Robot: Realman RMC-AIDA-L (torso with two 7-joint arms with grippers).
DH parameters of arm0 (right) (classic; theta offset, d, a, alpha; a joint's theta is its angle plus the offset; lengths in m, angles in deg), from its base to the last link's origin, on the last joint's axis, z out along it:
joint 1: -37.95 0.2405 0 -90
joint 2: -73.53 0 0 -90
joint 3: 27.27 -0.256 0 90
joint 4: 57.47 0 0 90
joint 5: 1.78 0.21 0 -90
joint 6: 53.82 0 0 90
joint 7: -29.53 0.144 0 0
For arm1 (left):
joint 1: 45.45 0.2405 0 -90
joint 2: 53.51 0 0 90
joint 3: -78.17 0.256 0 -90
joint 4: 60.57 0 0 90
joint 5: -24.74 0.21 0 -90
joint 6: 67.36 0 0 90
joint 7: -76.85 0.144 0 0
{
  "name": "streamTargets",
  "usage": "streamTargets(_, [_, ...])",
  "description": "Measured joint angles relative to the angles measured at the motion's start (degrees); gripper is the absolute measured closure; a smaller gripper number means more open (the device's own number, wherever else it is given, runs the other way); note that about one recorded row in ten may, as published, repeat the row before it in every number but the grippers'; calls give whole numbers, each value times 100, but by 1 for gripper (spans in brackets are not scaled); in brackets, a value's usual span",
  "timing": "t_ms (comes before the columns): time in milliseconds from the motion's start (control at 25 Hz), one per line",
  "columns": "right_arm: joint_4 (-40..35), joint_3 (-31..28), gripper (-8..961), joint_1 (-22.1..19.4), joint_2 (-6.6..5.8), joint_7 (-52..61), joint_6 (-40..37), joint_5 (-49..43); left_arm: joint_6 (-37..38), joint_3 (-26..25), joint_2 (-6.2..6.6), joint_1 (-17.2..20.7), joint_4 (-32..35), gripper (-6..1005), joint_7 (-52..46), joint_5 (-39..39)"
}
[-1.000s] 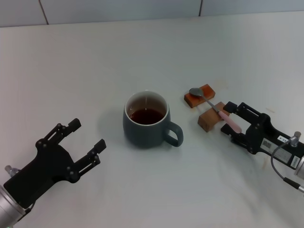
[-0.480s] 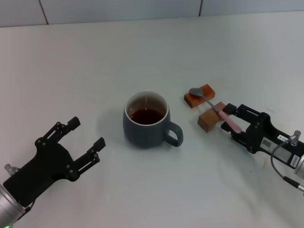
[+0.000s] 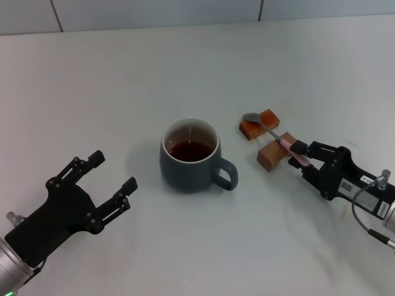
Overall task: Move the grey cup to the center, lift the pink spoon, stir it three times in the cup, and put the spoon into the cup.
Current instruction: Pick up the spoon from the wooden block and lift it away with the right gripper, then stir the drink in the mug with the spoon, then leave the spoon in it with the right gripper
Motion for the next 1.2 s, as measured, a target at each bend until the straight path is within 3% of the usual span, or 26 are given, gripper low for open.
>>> streamTargets(560, [-54, -64, 834, -8, 0, -734, -179, 42, 0, -59, -11, 31, -25, 191, 10, 0])
streamTargets(720, [-69, -361, 840, 18, 3, -2144, -553, 67, 0, -59, -19, 34, -25, 190, 11, 0])
streamTargets(920, [-237, -982, 839, 81, -7, -4711, -1321, 70, -1, -55, -18, 42, -25, 190, 13, 1])
streamTargets(1080, [-887, -910, 840, 383, -104, -5396, -2223, 70, -22, -55, -22, 45, -25, 190, 14, 0])
streamTargets(1200, [-1525, -455, 841, 738, -280, -5254, -2925, 51, -65, -55, -19, 45, -24, 191, 14, 3])
